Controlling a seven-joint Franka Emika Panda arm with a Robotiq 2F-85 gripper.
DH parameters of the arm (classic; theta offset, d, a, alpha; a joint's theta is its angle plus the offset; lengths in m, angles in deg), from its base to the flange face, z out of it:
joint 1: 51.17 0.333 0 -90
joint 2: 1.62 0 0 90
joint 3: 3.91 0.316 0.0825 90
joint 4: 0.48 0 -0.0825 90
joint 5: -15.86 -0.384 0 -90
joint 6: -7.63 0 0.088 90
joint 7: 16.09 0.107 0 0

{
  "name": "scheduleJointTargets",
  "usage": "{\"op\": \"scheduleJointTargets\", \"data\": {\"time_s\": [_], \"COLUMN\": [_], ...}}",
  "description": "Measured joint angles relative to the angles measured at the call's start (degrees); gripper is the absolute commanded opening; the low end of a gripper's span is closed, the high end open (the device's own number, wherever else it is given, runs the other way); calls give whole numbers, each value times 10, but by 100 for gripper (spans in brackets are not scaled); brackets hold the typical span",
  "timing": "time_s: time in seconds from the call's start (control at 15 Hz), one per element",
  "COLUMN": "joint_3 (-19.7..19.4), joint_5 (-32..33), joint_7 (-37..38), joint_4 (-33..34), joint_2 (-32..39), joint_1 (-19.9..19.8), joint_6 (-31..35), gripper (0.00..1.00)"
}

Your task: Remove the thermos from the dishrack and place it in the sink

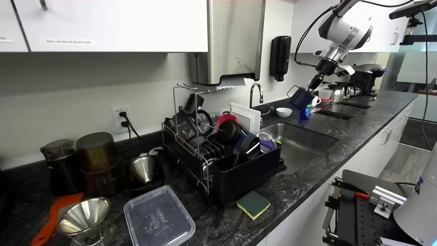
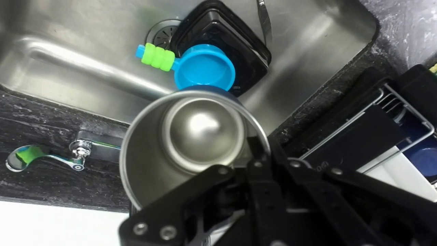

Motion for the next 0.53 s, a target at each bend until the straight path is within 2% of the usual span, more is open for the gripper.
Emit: {"op": "scheduleJointTargets", "data": {"time_s": [0.4,0.47,0.53], "joint_3": [1,1,1], "joint_5": [-1,-1,-1], "joint_7": [6,6,6], "joint_4": [3,3,3], "joint_2": [2,2,2], "joint_1": [0,0,0], "joint_6": [0,0,0], "gripper": [7,2,2]}}
